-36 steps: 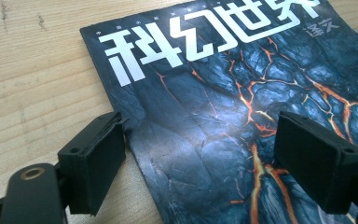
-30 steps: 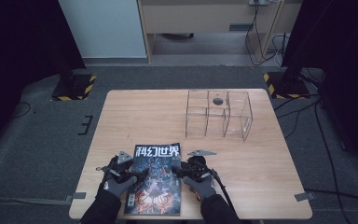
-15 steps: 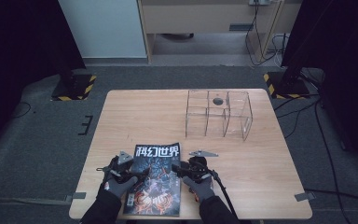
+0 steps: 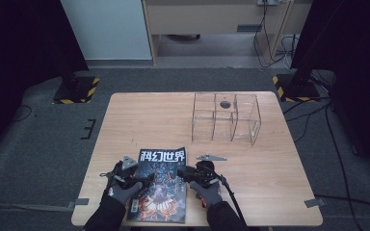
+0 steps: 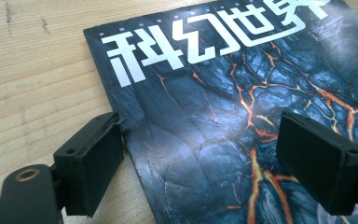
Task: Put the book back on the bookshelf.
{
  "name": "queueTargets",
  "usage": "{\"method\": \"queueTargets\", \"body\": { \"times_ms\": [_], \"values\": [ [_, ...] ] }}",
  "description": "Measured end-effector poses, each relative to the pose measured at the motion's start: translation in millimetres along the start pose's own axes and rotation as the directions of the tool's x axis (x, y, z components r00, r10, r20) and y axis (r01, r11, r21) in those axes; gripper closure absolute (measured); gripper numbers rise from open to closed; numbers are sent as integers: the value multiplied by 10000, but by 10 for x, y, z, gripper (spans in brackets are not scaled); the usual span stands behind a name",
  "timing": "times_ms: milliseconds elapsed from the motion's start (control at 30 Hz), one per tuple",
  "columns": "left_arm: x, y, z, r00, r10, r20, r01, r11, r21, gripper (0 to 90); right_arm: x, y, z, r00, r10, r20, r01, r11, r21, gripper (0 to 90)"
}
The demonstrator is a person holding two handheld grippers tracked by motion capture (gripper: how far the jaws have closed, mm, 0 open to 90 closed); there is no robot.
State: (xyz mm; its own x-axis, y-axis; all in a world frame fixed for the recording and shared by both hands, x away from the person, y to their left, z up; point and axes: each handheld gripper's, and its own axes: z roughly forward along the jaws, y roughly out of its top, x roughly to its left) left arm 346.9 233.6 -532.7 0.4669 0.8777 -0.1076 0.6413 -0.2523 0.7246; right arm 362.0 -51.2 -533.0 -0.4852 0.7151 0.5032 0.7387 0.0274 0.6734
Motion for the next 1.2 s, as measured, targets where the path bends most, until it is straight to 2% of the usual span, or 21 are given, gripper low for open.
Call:
{"method": "queueTargets", "body": {
  "times_ms": [100, 133, 267, 300, 433, 500, 533, 567, 600, 667, 767, 867, 967, 1033, 1200],
  "values": [
    [-1, 0, 1, 10000, -5, -8, 5, 10000, -4, 136, -3, 11, -17, 9996, 153, -250, -156, 9998, -131, 522],
    [-2, -2, 2, 10000, -3, -15, 3, 10000, -19, 135, 22, 50, -55, 9962, 345, -798, -384, 9982, -470, 539],
    [-2, -4, 0, 10000, 13, -19, -13, 10000, -17, 135, 80, 64, -33, 9981, 57, -610, -80, 9993, -366, 536],
    [-2, -5, 1, 10000, 4, -15, -4, 10000, -32, 135, 70, 31, 17, 9986, -37, -519, 30, 9999, -127, 535],
    [-1, -6, 0, 10000, 11, -4, -11, 10000, -38, 135, 61, 11, 34, 9995, -60, -320, 59, 10000, -35, 534],
    [0, -7, 0, 10000, 19, 4, -19, 10000, -45, 135, 57, 19, 32, 9997, -241, 22, 241, 9994, 239, 501],
    [0, -7, 0, 10000, 19, 4, -19, 10000, -45, 136, 57, 19, 32, 9997, -241, 22, 241, 9994, 239, 501],
    [2, -7, 0, 10000, 27, 20, -27, 10000, -46, 136, 56, 16, 40, 9994, -311, 146, 303, 9981, 538, 491],
    [0, -9, 1, 10000, 40, 31, -40, 10000, -72, 135, 65, -14, 53, 9993, -354, -68, 358, 9970, 686, 482],
    [0, -8, 2, 10000, 42, 33, -42, 10000, -66, 135, 72, -21, 55, 9992, -393, -122, 400, 9968, 692, 472],
    [-1, -8, 3, 10000, 37, 41, -37, 10000, -80, 135, 104, -23, 87, 9981, -77, -619, 126, 9968, 788, 457],
    [-2, -9, 3, 10000, 36, 37, -36, 10000, -84, 135, 116, -21, 120, 9977, -147, -658, 202, 9963, 839, 454],
    [0, -9, 3, 10000, 28, 52, -28, 10000, -90, 135, 111, 6, 139, 9969, -12, -782, 88, 9952, 970, 445],
    [3, -10, 2, 10000, 23, 71, -22, 9999, -99, 135, 128, 2, 152, 9961, -178, -866, 258, 9954, 924, 433],
    [16, -10, -4, 9998, -135, 143, 137, 9998, -139, 136, 151, 10, 193, 9963, -260, -818, 332, 9956, 878, 430]
  ]
}}
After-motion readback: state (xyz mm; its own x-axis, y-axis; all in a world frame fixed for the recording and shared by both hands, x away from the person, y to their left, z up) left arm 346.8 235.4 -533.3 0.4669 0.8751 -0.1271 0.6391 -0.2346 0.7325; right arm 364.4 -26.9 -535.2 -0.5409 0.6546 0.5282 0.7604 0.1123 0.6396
